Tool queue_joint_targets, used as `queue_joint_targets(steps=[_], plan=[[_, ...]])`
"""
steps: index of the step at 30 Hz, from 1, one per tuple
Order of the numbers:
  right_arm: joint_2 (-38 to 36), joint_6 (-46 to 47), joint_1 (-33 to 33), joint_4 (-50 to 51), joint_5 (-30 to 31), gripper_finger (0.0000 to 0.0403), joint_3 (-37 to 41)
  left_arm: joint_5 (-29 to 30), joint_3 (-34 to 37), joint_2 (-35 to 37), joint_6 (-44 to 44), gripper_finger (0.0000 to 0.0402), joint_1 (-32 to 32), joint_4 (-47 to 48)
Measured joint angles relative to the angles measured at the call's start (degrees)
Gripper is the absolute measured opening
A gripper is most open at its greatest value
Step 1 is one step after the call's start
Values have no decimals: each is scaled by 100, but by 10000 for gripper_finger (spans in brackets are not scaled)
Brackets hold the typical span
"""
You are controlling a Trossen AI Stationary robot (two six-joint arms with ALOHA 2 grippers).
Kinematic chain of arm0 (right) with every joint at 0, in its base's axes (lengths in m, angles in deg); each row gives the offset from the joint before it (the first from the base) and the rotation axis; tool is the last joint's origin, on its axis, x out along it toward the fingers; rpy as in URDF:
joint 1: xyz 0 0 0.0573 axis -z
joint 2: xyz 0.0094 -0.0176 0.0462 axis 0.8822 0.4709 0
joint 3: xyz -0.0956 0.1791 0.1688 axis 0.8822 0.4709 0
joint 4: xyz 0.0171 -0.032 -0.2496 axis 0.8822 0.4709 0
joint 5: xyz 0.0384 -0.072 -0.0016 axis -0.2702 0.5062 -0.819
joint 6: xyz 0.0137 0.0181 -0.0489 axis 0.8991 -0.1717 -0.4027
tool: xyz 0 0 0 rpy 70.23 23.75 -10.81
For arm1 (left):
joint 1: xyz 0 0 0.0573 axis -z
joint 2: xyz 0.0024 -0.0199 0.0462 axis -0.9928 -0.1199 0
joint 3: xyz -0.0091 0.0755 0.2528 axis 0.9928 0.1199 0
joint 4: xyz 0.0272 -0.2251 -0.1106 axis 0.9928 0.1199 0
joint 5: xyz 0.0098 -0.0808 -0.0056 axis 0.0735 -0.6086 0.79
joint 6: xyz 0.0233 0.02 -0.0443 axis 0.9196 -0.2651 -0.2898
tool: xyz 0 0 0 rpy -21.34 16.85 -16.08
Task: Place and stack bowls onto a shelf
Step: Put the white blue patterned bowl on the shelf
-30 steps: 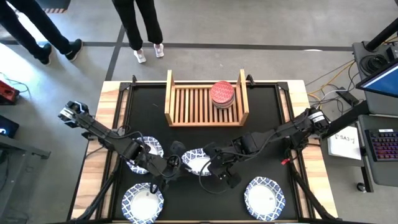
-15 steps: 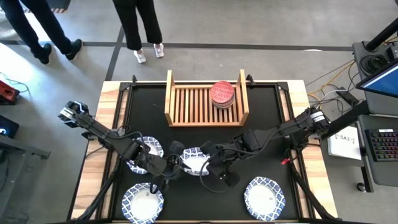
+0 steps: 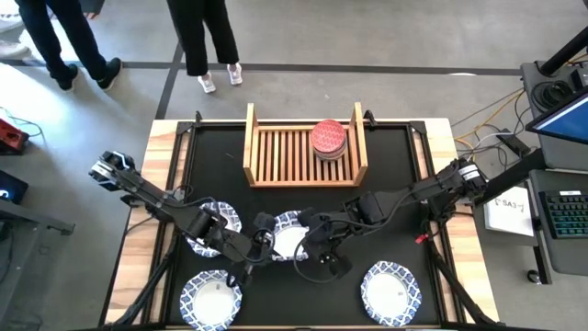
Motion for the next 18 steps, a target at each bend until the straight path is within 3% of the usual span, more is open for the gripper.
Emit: queue_joint_targets(steps=[8,13,18], plan=[[-19,192,77,30,66,175,0,-274,0,-113,45,1,-314,-100],[-255,83,224,354,1058,212,2,-656,0,-115,138,0,-628,-90],[-588,135,499,656,1194,234,5,-895,-4,-103,193,0,-1021,44]])
